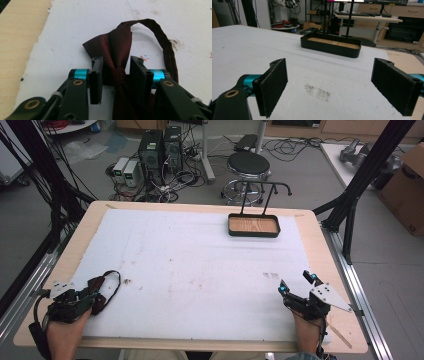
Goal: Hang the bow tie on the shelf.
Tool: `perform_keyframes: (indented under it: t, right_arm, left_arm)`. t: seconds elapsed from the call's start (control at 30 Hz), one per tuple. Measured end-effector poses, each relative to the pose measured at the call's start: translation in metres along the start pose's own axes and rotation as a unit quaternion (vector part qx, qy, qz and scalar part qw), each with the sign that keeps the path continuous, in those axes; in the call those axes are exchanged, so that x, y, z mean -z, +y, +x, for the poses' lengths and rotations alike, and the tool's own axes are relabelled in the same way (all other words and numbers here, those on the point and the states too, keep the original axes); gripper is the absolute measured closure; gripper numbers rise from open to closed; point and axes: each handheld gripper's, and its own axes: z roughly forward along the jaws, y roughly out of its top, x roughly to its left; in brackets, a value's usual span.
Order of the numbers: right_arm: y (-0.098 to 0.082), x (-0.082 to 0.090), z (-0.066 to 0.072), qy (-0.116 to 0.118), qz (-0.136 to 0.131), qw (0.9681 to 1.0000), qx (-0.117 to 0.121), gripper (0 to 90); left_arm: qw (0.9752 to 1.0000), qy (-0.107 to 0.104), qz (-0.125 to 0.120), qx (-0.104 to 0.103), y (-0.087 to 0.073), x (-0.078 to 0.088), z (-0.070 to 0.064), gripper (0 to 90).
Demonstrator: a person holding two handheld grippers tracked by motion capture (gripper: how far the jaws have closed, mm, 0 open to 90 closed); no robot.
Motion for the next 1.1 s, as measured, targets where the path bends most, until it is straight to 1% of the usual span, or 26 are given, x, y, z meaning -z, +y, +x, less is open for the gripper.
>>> perform_keyframes:
  t: [0.03, 0.13, 0.23, 0.33, 0.37, 0.43, 0.47, 0.5, 0.53, 0.6, 0.63, 0.73, 0.77, 0.8, 0.83, 0.9, 0.93, 0.97, 1.0, 1.1]
  right_arm:
    - [0.000, 0.000, 0.000, 0.000, 0.000, 1.0000, 0.000, 12.7]
    - [0.000, 0.000, 0.000, 0.000, 0.000, 1.0000, 0.000, 12.7]
    - [0.000, 0.000, 0.000, 0.000, 0.000, 1.0000, 0.001, 12.7]
    - [0.000, 0.000, 0.000, 0.000, 0.000, 1.0000, 0.002, 12.8]
    - [0.000, 0.000, 0.000, 0.000, 0.001, 1.0000, 0.001, 12.8]
    - [0.000, 0.000, 0.000, 0.001, 0.001, 1.0000, 0.001, 12.8]
    - [0.000, 0.000, 0.000, 0.000, 0.001, 1.0000, 0.001, 12.9]
    - [0.000, 0.000, 0.000, 0.000, 0.001, 1.0000, 0.001, 12.9]
    - [0.000, 0.000, 0.000, 0.000, 0.001, 1.0000, 0.001, 12.9]
    - [0.000, 0.000, 0.000, 0.000, 0.001, 1.0000, 0.001, 13.0]
    - [0.000, 0.000, 0.000, 0.000, 0.001, 1.0000, 0.001, 13.0]
    - [0.000, 0.000, 0.000, -0.001, 0.001, 1.0000, 0.001, 13.0]
    - [0.000, 0.000, -0.001, -0.002, 0.001, 1.0000, 0.001, 13.0]
    - [0.000, 0.000, 0.000, -0.002, 0.001, 1.0000, 0.000, 13.0]
    - [0.000, 0.000, 0.000, -0.002, 0.001, 1.0000, 0.000, 13.0]
    - [0.000, 0.000, -0.001, -0.001, 0.001, 1.0000, 0.000, 13.0]
    - [0.000, 0.000, -0.001, -0.001, 0.001, 1.0000, 0.000, 13.0]
    - [0.000, 0.000, -0.001, -0.001, 0.000, 1.0000, 0.000, 13.0]
    - [0.000, 0.000, -0.001, -0.001, 0.002, 1.0000, 0.001, 13.0]
    - [0.000, 0.000, 0.000, -0.001, 0.002, 1.0000, 0.002, 13.0]
  left_arm:
    - [1.0000, 0.004, 0.002, 0.003, 0.000, 0.000, -0.001, 67.2]
    - [1.0000, 0.005, 0.002, 0.004, 0.000, 0.001, 0.000, 72.7]
    - [0.9999, 0.005, 0.000, 0.009, 0.001, 0.002, 0.001, 75.1]
    - [0.9999, 0.008, -0.010, 0.008, 0.001, 0.004, 0.000, 76.0]
    - [0.9998, 0.003, -0.017, 0.008, 0.002, 0.006, 0.000, 76.1]
    - [0.9994, -0.003, -0.034, 0.000, 0.004, 0.009, -0.003, 76.3]
    - [0.9991, -0.008, -0.042, -0.005, 0.005, 0.011, -0.004, 76.3]
    - [0.9982, -0.019, -0.055, -0.014, 0.007, 0.014, -0.007, 76.3]
    - [0.9978, -0.021, -0.060, -0.019, 0.008, 0.015, -0.009, 76.3]
    - [0.9952, -0.046, -0.081, -0.032, 0.012, 0.019, -0.014, 76.3]
    - [0.9939, -0.057, -0.088, -0.036, 0.014, 0.019, -0.017, 76.3]
    - [0.9890, -0.087, -0.106, -0.056, 0.022, 0.020, -0.025, 76.3]
    - [0.9870, -0.100, -0.110, -0.061, 0.026, 0.019, -0.029, 76.3]
    - [0.9832, -0.118, -0.118, -0.073, 0.032, 0.018, -0.034, 76.3]
    - [0.9832, -0.118, -0.118, -0.073, 0.032, 0.018, -0.034, 76.3]
    - [0.9782, -0.135, -0.123, -0.099, 0.039, 0.015, -0.044, 76.3]
    - [0.9761, -0.142, -0.126, -0.106, 0.041, 0.014, -0.047, 76.3]
    - [0.9744, -0.148, -0.127, -0.112, 0.044, 0.012, -0.050, 76.3]
    - [0.9733, -0.154, -0.126, -0.115, 0.047, 0.010, -0.052, 76.3]
    - [0.9681, -0.171, -0.132, -0.126, 0.056, 0.004, -0.062, 76.3]
